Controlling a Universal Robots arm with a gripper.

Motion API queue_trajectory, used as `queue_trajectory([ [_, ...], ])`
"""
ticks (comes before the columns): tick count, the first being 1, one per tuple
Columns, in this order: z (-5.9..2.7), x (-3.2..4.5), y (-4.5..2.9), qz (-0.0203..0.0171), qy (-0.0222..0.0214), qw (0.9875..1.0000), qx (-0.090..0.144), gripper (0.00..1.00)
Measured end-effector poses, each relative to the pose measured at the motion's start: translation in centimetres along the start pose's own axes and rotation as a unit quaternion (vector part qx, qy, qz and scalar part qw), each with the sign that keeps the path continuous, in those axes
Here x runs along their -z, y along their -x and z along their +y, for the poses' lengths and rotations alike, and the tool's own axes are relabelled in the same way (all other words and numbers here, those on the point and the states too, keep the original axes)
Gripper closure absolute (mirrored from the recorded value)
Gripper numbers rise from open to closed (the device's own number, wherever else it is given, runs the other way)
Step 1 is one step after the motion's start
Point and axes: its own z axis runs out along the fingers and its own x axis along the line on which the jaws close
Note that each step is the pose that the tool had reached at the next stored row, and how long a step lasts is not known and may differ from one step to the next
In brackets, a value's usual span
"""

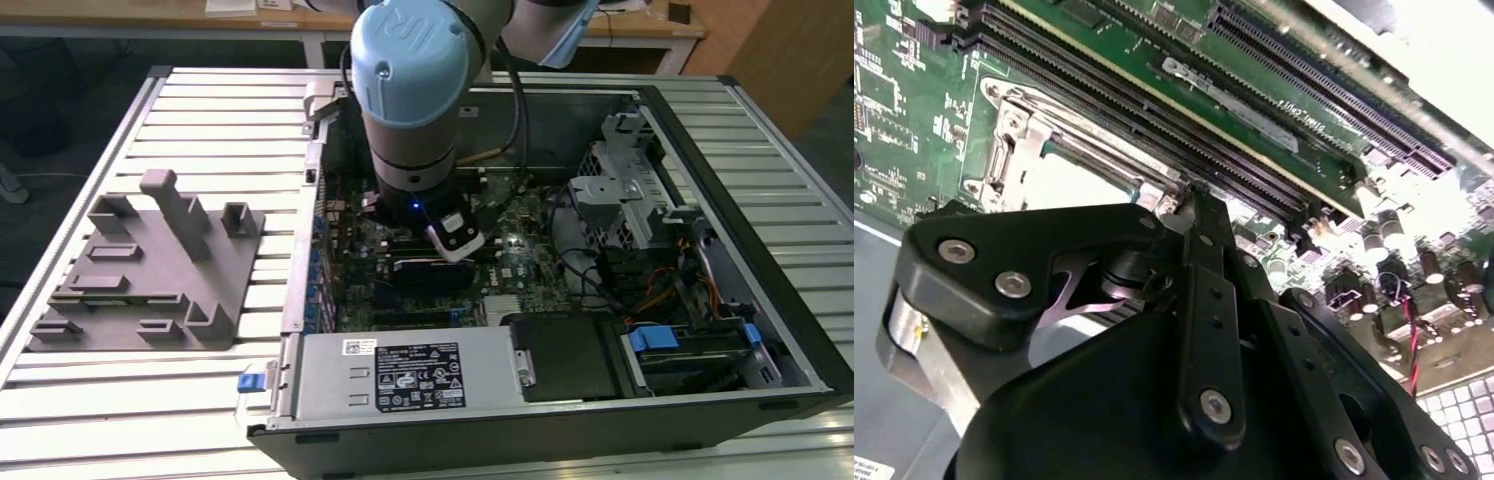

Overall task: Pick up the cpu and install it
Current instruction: 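Install the second cpu locking lever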

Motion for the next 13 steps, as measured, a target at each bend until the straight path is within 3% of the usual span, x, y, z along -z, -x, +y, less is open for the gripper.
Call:
queue_trajectory([
  [3, -0.05, -0.11, -0.01, -0.0002, 0.0101, 0.9999, -0.001, 0.89],
  [5, -0.12, -0.07, -0.01, -0.0001, 0.0134, 0.9999, -0.001, 0.89],
  [9, 0.02, 0.37, 0.02, 0.0, 0.0141, 0.9999, -0.001, 0.89],
  [13, 0.48, 1.84, 0.13, -0.0001, 0.0142, 0.9999, -0.001, 0.89],
])
